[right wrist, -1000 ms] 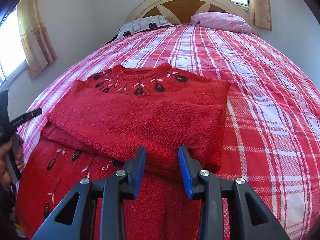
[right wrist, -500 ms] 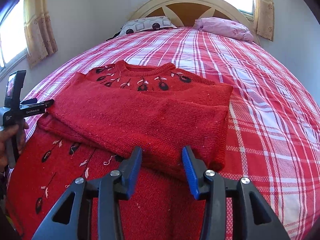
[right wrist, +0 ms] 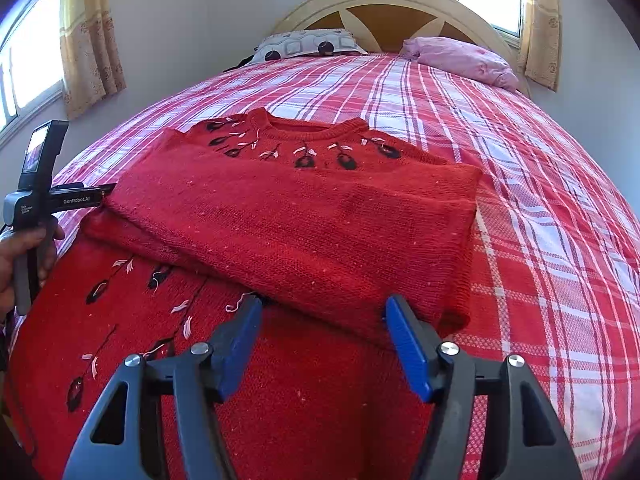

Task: Fold small clothes
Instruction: 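Move both grippers back over the sweater toward its hem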

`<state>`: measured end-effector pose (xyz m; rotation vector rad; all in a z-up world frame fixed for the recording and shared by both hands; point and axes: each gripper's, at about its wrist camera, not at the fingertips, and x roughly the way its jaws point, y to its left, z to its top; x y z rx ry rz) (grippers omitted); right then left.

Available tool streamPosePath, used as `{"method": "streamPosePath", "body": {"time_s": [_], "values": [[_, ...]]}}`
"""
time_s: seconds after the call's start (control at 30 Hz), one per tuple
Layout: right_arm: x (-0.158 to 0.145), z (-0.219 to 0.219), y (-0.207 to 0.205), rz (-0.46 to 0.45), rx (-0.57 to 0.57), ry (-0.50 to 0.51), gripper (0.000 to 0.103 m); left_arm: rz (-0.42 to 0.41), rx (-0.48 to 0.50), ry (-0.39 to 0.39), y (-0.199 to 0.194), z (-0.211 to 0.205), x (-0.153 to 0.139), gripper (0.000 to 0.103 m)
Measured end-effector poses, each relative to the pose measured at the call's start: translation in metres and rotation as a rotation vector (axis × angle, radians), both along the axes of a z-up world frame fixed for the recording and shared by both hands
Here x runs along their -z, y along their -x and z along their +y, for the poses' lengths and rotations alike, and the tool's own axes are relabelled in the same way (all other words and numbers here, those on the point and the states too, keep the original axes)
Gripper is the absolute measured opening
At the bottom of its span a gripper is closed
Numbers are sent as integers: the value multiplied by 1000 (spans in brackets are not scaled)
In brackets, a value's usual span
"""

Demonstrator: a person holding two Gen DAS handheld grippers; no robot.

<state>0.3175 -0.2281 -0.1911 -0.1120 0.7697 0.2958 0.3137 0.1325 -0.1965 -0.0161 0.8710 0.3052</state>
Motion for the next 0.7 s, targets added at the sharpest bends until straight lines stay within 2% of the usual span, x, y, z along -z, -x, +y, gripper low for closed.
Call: {"method": "streamPosePath", "body": {"time_s": [0.1, 0.17, 0.3, 0.37, 0.43, 0.57, 0.67, 0.7], "values": [[-1, 1, 3, 15, -1, 10, 65, 7, -1, 16, -1, 1, 0, 103], [-7, 3, 8, -8, 1, 20, 65, -3, -9, 29, 0, 4, -5, 103], [-24, -2, 26, -85, -1, -33, 65, -109, -63, 60, 17, 13, -25, 103], [-31, -5, 31, -118, 6, -43, 65, -168, -68, 103, 25, 16, -35, 103], [-33, -9, 32, -125, 26, -51, 65, -191, -47, 107, 24, 10, -43, 103], [-32, -16, 35, -125, 65, -75, 65, -120, 67, 27, 0, -19, -41, 103], [-28, -18, 42, -115, 67, -73, 65, -18, 67, -140, -24, -29, -16, 103], [-27, -18, 45, -113, 65, -72, 65, -14, 66, -157, -24, -29, -12, 103]]}}
